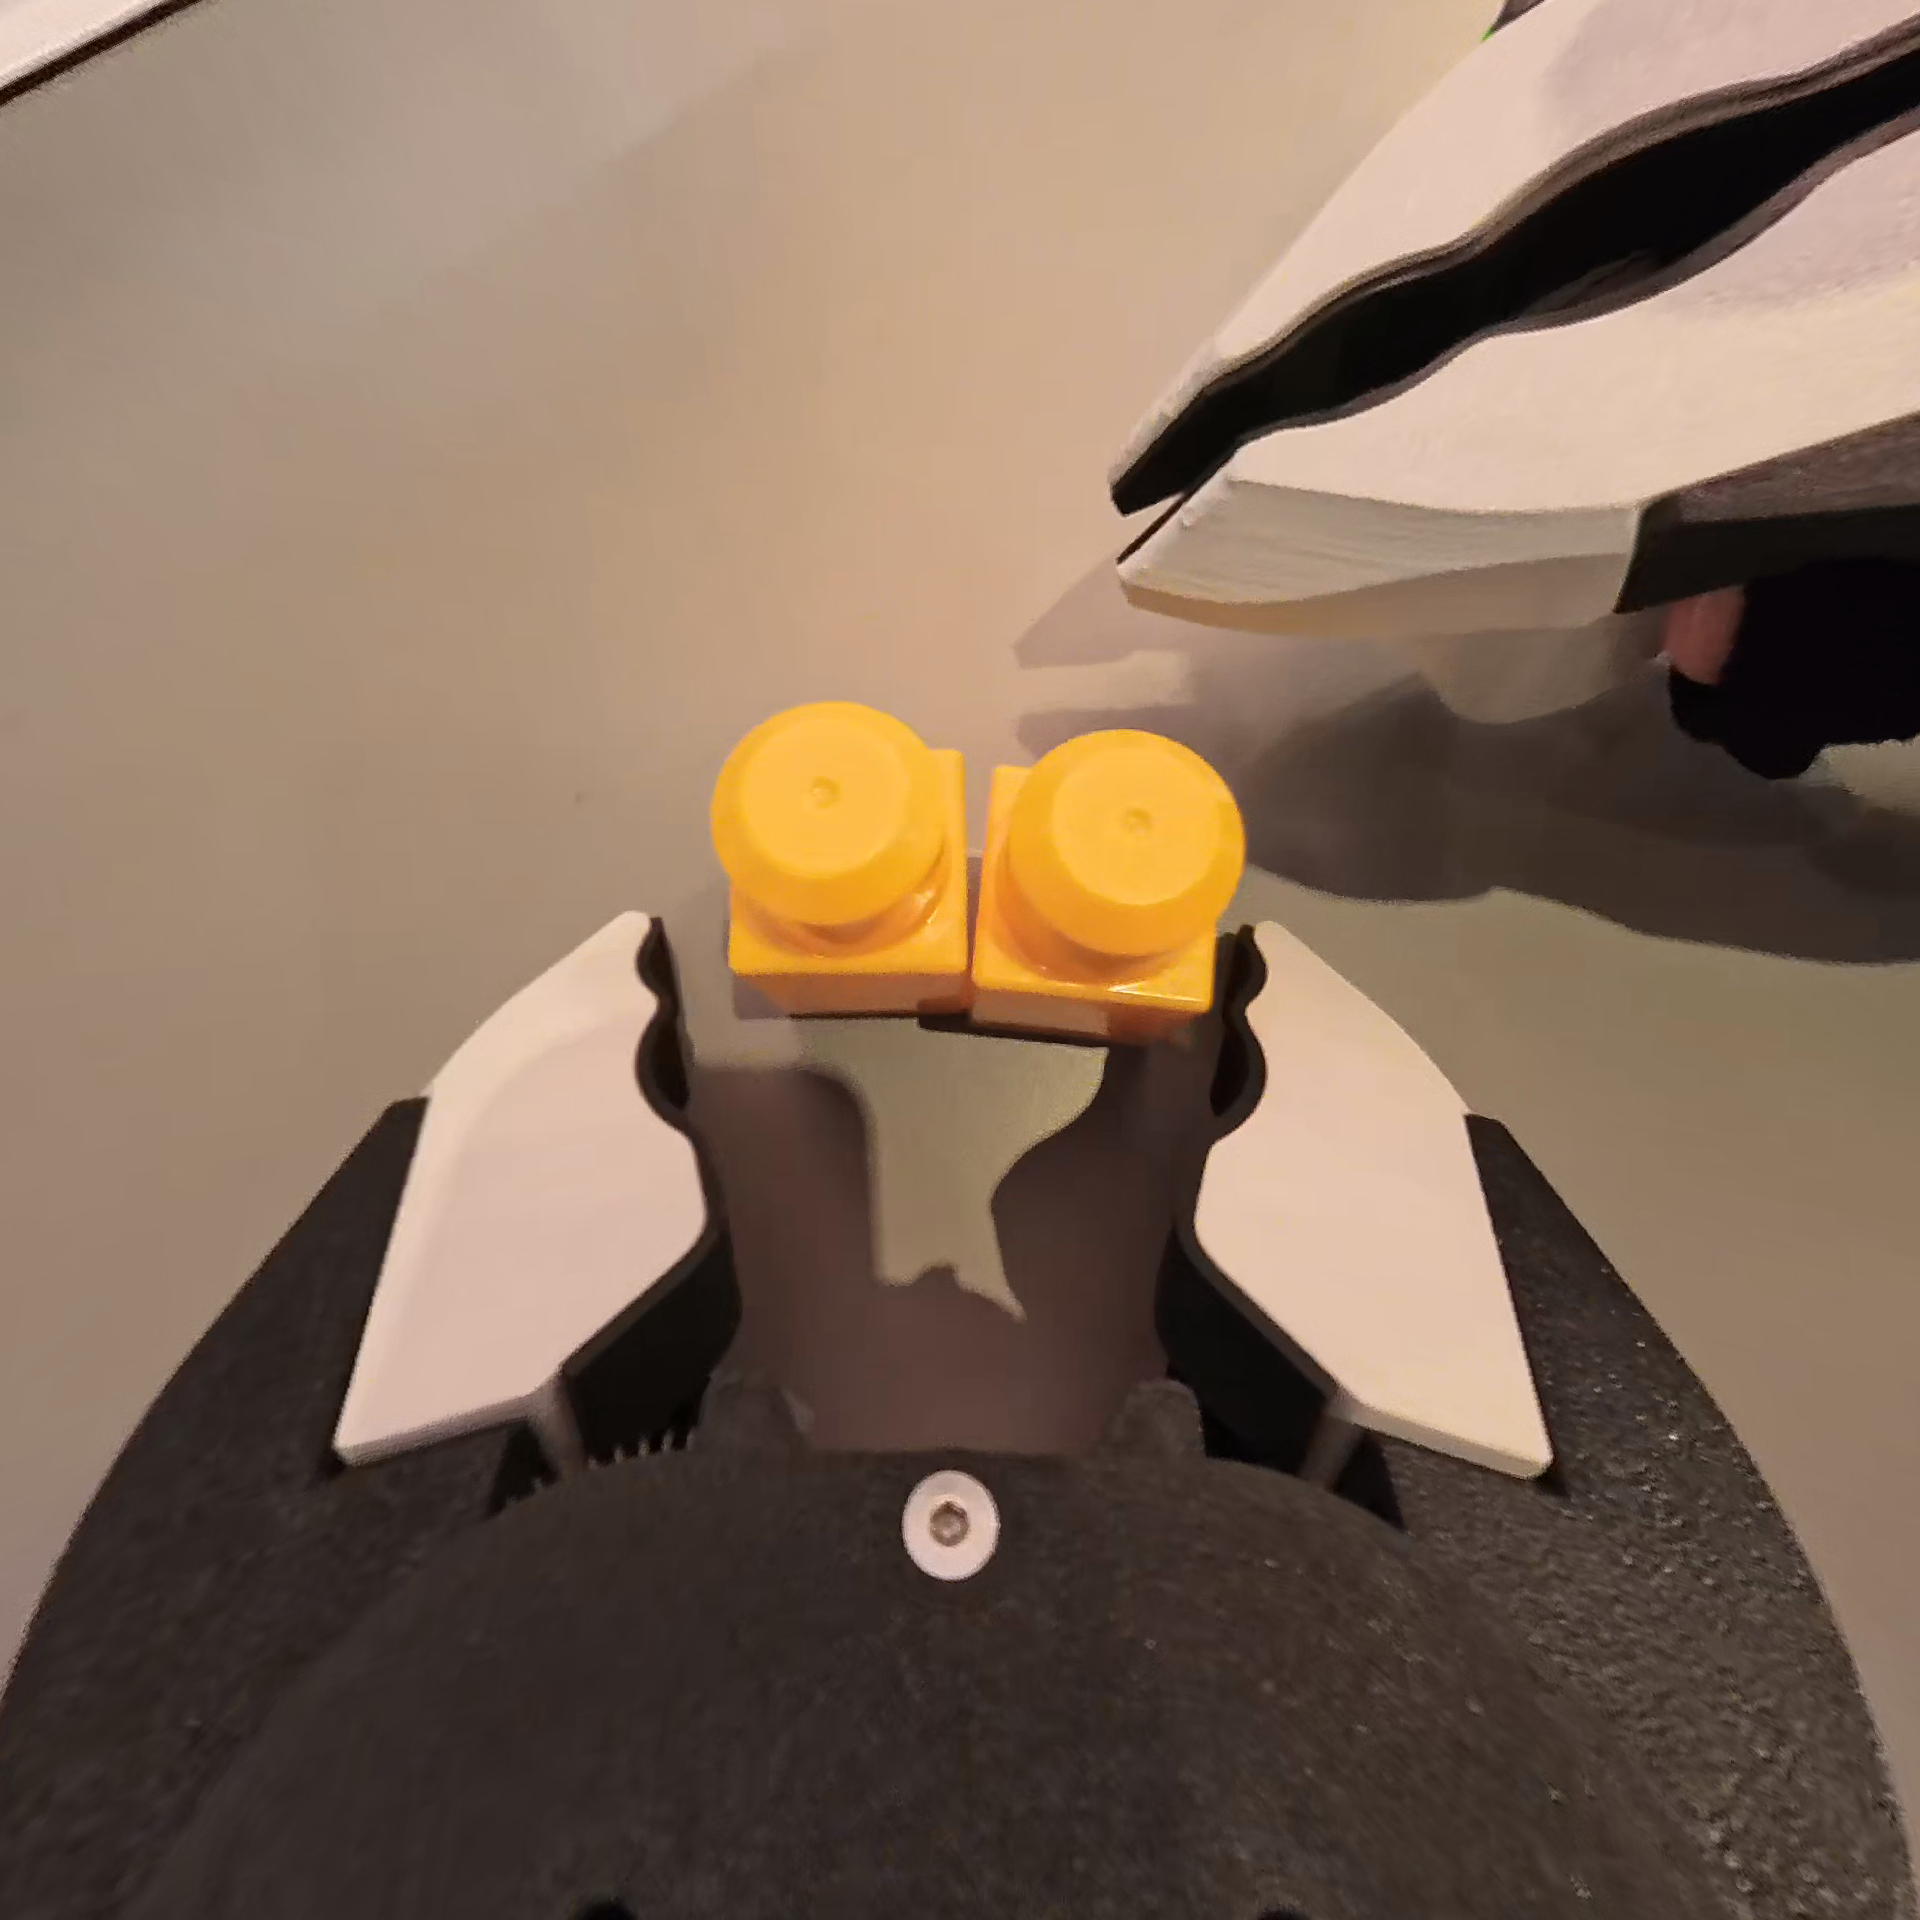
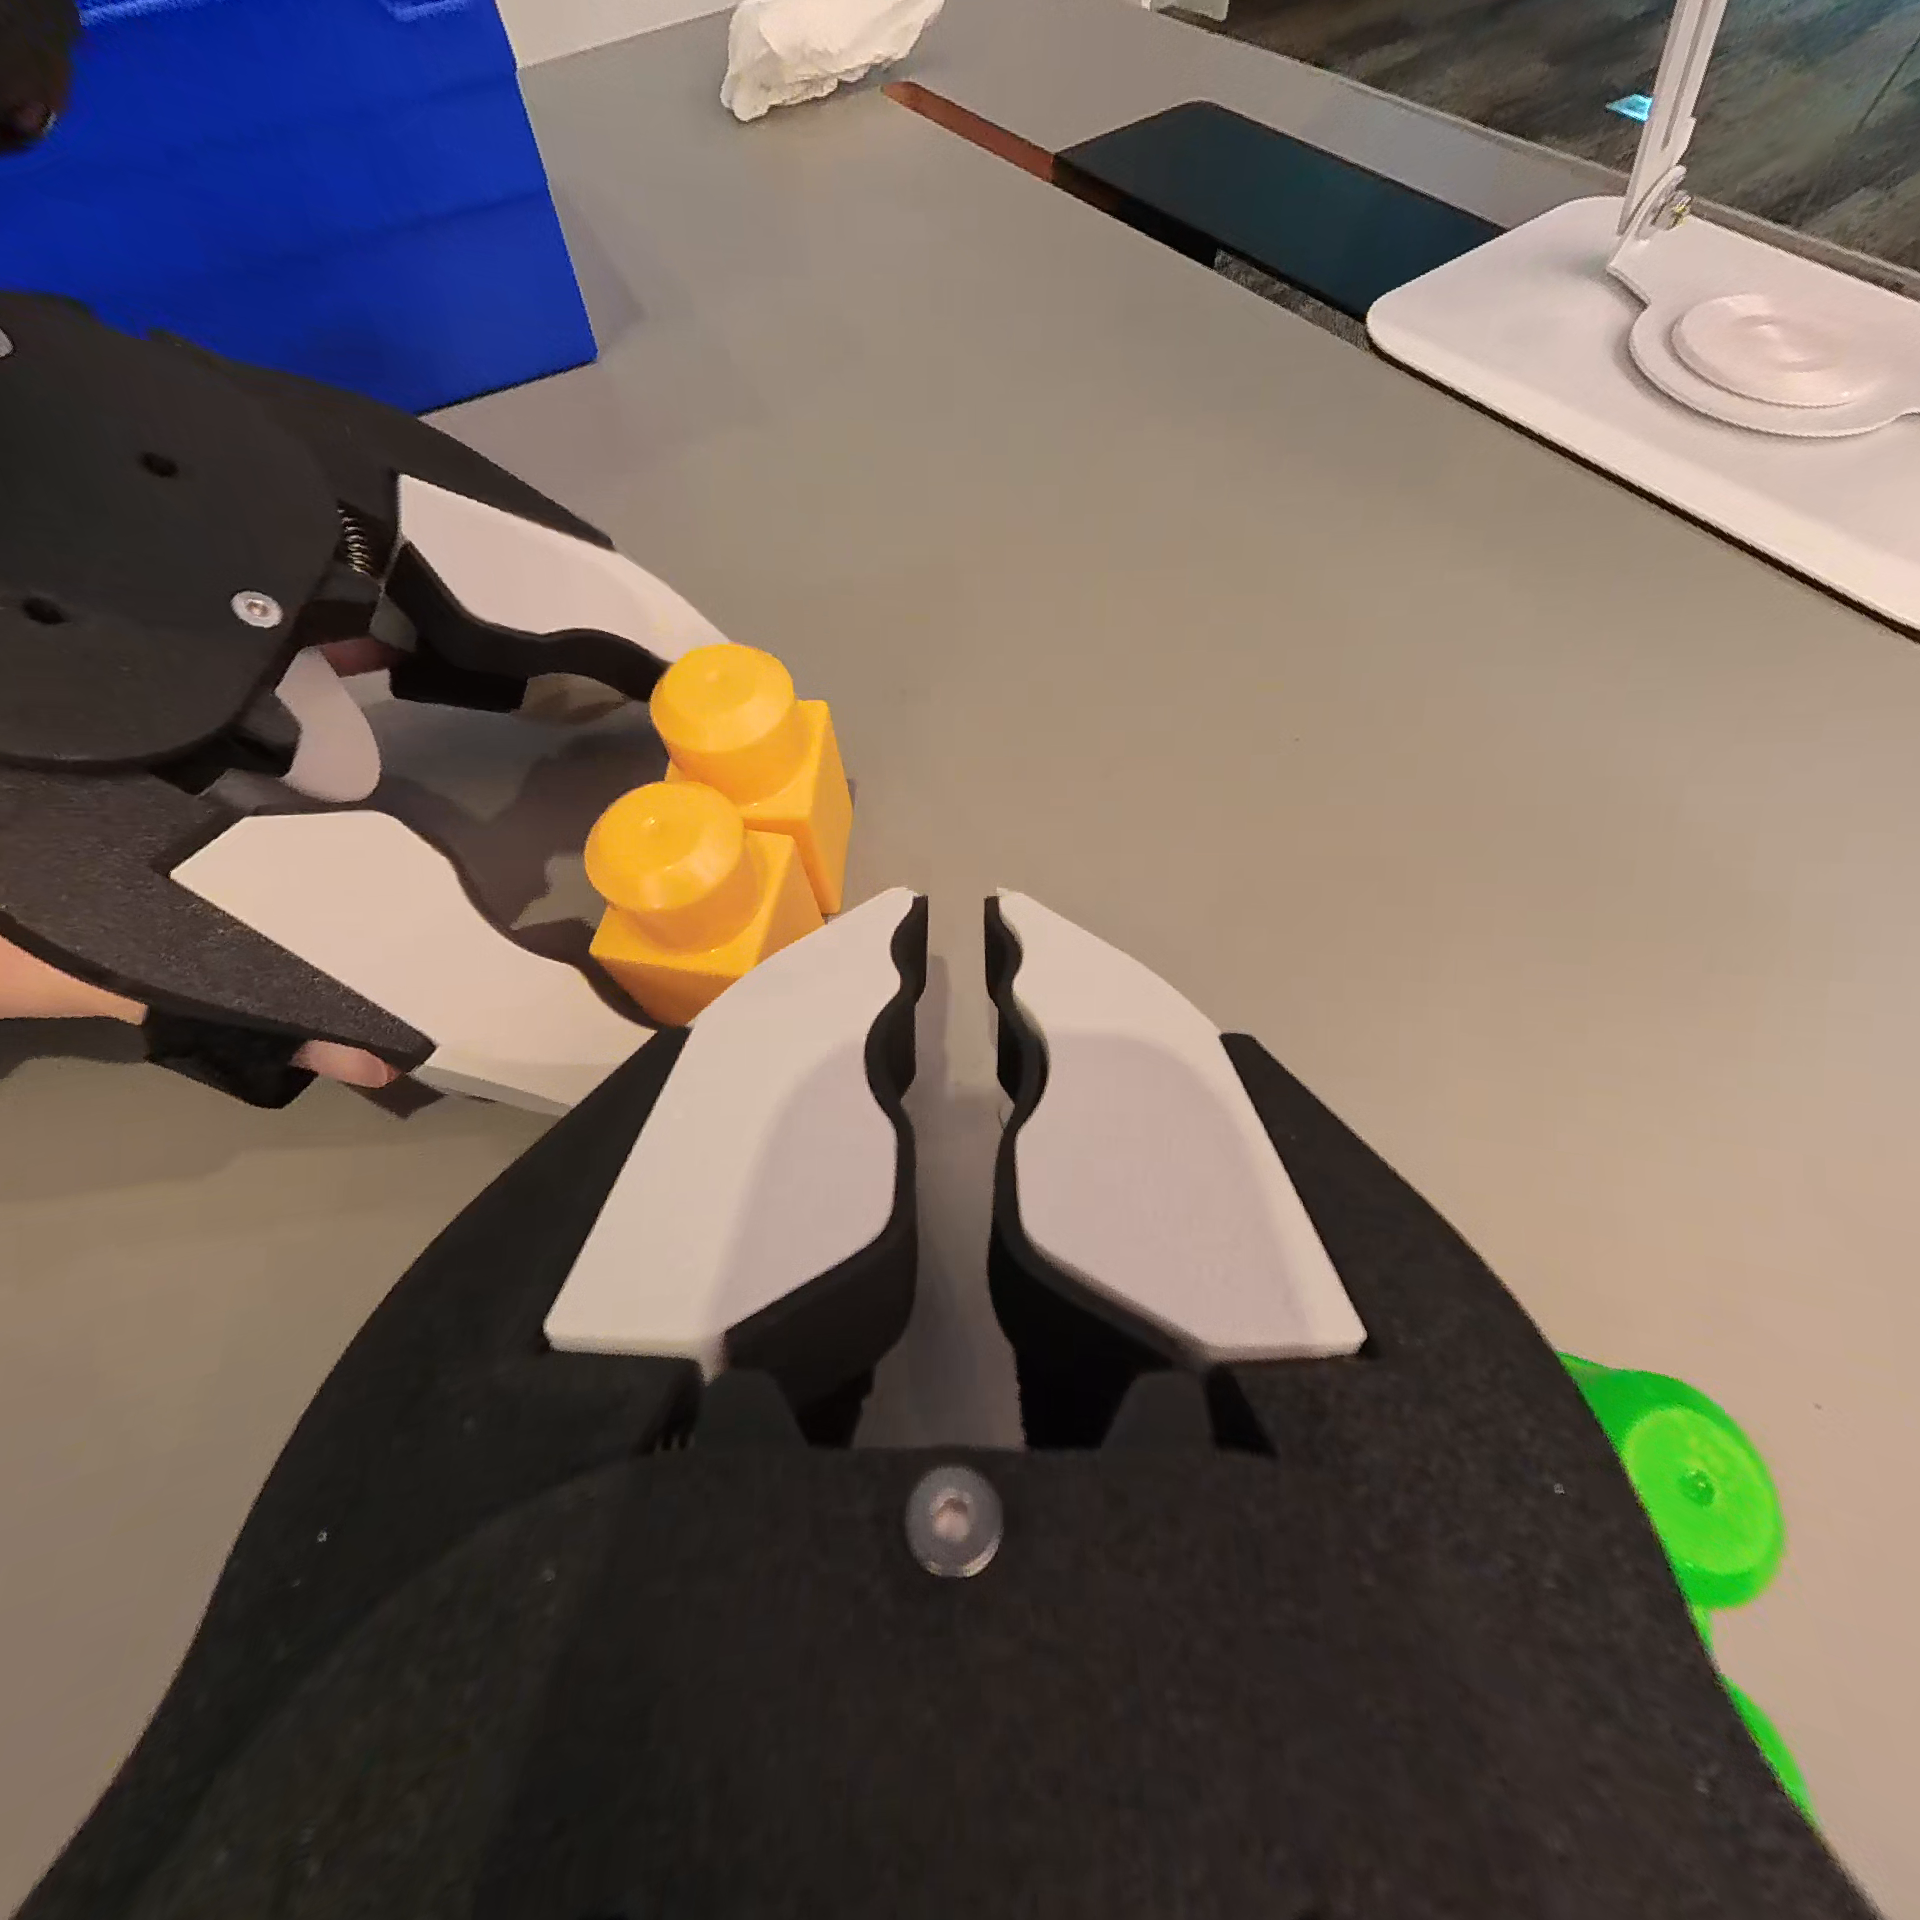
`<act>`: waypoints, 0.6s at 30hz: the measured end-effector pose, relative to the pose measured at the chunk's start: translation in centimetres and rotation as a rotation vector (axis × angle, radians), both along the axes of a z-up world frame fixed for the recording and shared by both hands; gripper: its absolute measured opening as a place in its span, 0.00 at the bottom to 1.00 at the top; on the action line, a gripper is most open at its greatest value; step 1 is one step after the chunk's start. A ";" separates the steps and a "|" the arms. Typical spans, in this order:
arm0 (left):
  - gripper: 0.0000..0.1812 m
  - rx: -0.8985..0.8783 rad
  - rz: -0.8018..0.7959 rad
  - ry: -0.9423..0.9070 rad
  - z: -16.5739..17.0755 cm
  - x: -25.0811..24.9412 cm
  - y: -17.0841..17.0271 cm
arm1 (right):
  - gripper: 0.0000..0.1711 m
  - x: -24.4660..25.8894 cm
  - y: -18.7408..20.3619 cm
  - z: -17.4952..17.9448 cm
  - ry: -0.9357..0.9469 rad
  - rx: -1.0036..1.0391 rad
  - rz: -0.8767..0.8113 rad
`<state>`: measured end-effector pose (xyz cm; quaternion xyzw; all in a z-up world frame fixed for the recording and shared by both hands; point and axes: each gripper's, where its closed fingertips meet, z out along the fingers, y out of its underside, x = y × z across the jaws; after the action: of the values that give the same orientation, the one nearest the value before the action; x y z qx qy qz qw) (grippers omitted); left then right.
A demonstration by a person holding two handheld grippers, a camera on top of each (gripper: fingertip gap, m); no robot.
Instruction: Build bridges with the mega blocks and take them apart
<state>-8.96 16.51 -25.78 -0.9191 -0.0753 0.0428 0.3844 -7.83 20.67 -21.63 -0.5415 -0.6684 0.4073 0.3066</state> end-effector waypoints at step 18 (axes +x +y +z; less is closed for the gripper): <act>0.44 0.011 0.008 -0.021 0.1 -0.7 0.8 | 0.05 -0.1 -0.4 -0.7 -0.022 -0.026 0.012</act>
<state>-9.63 17.30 -25.66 -0.9170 -0.0831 0.0343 0.3886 -7.92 20.30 -22.34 -0.5459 -0.6697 0.4118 0.2897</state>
